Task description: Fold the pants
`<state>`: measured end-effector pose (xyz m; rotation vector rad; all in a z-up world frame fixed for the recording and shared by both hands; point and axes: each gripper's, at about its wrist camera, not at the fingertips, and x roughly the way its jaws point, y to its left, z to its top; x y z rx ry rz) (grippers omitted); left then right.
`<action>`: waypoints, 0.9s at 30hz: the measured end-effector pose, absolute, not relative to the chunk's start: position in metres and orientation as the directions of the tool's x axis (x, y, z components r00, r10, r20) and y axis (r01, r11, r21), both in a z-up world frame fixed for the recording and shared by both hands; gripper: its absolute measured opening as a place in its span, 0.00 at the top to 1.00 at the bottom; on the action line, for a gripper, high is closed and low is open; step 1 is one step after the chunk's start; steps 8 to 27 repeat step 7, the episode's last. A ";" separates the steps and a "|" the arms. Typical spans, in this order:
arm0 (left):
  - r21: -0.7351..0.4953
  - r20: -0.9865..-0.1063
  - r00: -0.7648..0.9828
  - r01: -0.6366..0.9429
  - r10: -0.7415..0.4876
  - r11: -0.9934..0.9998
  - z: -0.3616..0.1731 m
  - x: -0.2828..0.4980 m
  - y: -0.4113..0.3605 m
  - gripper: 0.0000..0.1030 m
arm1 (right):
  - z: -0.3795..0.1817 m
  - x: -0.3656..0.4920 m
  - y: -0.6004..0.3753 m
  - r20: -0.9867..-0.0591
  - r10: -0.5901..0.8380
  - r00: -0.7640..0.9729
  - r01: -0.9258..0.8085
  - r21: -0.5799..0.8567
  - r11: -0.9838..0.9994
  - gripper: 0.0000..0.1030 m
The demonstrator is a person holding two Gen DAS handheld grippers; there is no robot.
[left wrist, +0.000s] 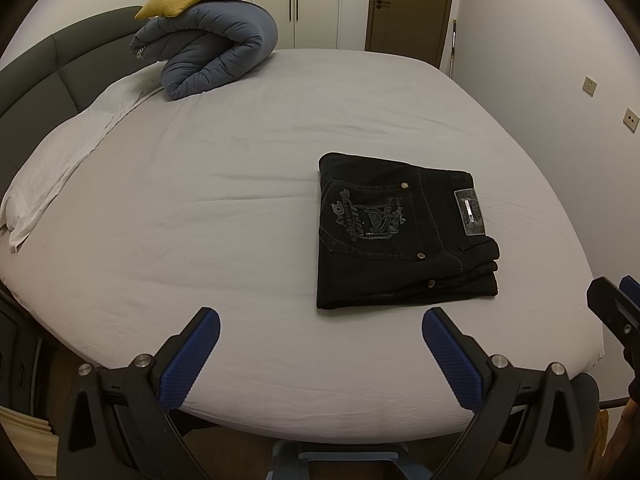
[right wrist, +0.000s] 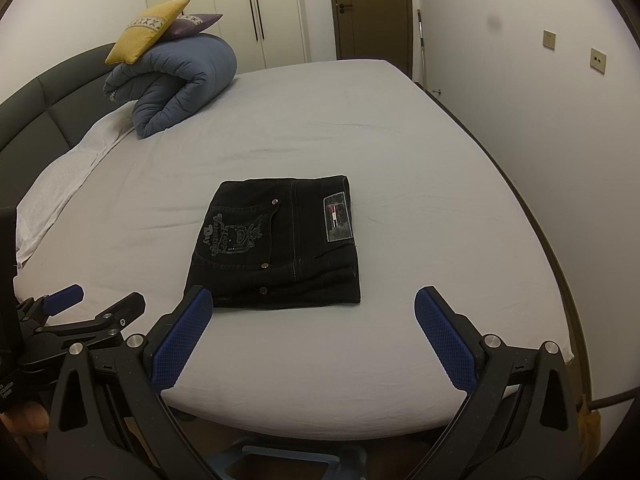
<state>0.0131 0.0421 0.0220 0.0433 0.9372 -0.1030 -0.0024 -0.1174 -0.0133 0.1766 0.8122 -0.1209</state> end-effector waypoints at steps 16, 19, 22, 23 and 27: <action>-0.007 -0.807 0.587 0.102 -0.066 0.995 0.019 0.012 0.041 0.00 | -0.018 -0.004 -0.115 -0.734 -0.035 0.678 0.176 0.116 0.978 0.00; -0.007 -0.807 0.587 0.102 -0.066 0.995 0.019 0.012 0.041 0.00 | -0.018 -0.004 -0.115 -0.734 -0.035 0.678 0.176 0.116 0.978 0.00; -0.007 -0.807 0.587 0.102 -0.066 0.995 0.019 0.012 0.041 0.00 | -0.018 -0.004 -0.115 -0.734 -0.035 0.678 0.176 0.116 0.978 0.00; -0.007 -0.807 0.587 0.102 -0.066 0.995 0.019 0.012 0.041 0.00 | -0.018 -0.004 -0.115 -0.734 -0.035 0.678 0.176 0.116 0.978 0.00; -0.007 -0.807 0.587 0.102 -0.066 0.995 0.019 0.012 0.041 0.00 | -0.018 -0.004 -0.115 -0.734 -0.035 0.678 0.176 0.116 0.978 0.00</action>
